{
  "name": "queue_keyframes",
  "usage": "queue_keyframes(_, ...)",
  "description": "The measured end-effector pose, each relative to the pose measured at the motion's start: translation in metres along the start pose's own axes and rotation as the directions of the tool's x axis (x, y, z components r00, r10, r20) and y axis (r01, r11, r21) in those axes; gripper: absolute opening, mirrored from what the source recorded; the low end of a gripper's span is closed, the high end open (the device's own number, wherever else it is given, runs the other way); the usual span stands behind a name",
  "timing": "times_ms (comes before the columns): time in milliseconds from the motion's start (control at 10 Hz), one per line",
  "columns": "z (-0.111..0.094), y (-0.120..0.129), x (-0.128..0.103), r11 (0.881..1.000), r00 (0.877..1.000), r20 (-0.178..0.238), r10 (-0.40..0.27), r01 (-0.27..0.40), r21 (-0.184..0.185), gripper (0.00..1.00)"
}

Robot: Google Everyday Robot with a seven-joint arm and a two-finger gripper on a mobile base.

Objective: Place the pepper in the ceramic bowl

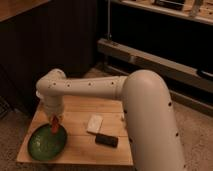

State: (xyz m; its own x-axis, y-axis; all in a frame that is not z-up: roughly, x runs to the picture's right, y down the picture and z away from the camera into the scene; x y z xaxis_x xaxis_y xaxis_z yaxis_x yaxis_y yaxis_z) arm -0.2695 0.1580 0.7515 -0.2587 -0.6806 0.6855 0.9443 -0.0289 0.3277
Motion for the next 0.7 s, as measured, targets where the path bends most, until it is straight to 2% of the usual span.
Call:
queue_keyframes(600, 0.005, -0.0004, -0.0041, 1.0, 1.0, 0.0, -0.011, 0.011, -0.002, 0.01)
queue_keyframes(700, 0.0055, -0.0005, -0.0045, 1.0, 1.0, 0.001, -0.012, 0.012, -0.002, 0.04)
